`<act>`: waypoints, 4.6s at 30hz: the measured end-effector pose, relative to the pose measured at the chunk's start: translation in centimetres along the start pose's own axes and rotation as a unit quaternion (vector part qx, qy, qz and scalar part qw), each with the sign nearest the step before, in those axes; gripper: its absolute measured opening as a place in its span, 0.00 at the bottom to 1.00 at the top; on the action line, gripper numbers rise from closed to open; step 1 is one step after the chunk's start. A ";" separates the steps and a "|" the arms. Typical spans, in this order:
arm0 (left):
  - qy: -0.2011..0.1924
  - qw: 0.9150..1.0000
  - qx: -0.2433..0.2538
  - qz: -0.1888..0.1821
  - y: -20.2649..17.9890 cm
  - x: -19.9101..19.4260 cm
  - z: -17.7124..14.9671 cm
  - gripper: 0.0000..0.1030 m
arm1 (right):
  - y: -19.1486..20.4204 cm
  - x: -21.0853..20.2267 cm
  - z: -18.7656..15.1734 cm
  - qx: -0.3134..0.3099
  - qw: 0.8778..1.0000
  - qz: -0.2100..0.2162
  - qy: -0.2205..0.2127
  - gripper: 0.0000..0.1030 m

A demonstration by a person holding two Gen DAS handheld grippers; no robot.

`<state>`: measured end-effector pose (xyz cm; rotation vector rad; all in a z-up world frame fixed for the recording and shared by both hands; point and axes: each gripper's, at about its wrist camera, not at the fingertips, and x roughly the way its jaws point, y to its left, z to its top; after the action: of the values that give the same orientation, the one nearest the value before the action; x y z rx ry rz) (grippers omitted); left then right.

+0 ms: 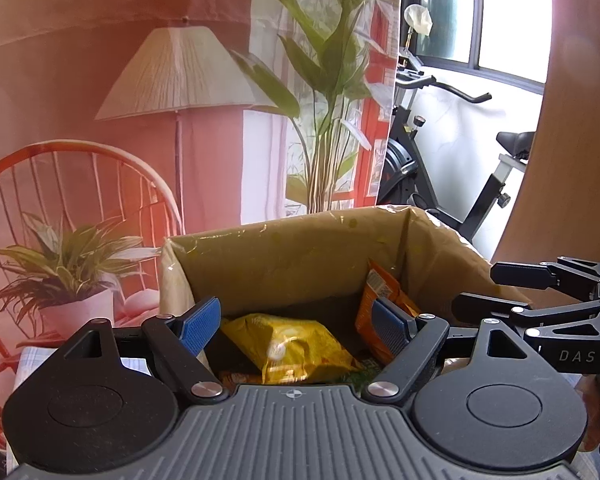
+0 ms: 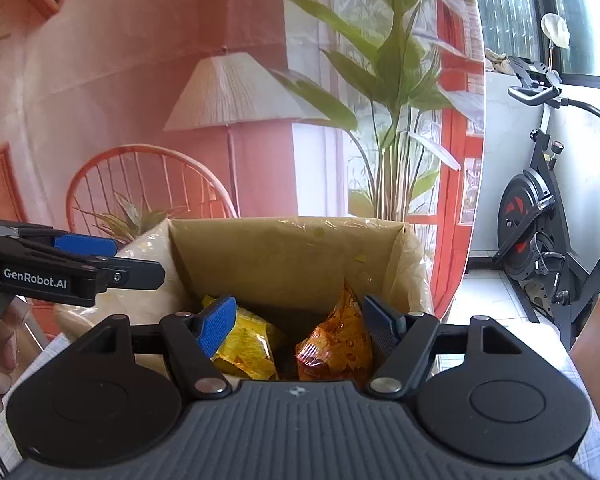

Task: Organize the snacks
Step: 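Open both tools to release the bags into the box, then move both tools back down toward the remaining snacks on the table, then close the left tool on the pale green bag while the right tool grips it too, then lift the pale green bag with both tools and carry it over the box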

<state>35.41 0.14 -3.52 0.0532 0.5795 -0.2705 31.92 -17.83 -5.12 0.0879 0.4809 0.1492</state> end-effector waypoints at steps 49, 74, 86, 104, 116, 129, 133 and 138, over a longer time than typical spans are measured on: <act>0.158 0.969 -0.110 -0.154 -5.9 -2.0 -19.0 0.84 | 1.3 -8.9 -18.5 0.038 0.978 0.100 0.177 0.78; 0.159 0.960 -0.136 -0.188 -5.6 -0.9 -20.2 0.50 | 2.5 -7.4 -18.8 0.058 0.971 0.148 0.180 0.64; 0.169 0.958 -0.165 -0.161 -4.5 -0.3 -20.7 0.73 | 3.4 -7.5 -18.4 0.024 0.972 0.145 0.181 0.62; 0.172 0.946 -0.178 -0.210 -3.9 3.2 -21.6 0.83 | 1.7 -7.1 -19.1 0.044 0.969 0.139 0.199 0.61; 0.085 0.963 -0.132 -0.220 -3.6 -1.7 -17.9 0.79 | 3.2 -9.5 -15.7 -0.002 0.980 0.143 0.139 0.60; -0.014 0.977 -0.104 -0.186 -2.9 -7.7 -9.8 0.80 | 5.7 -11.8 -7.7 -0.064 0.984 0.166 0.031 0.60; -0.022 0.977 -0.107 -0.185 -2.0 -8.0 -7.2 0.80 | 6.1 -11.4 -4.8 -0.076 0.982 0.170 0.011 0.60; -0.036 0.979 -0.098 -0.174 -1.0 -7.9 -2.7 0.80 | 5.7 -9.7 -0.7 -0.079 0.981 0.177 -0.011 0.60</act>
<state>27.36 1.40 -1.44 -0.2511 0.5389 -0.5516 22.36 -13.74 -0.65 0.0190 0.4266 0.5352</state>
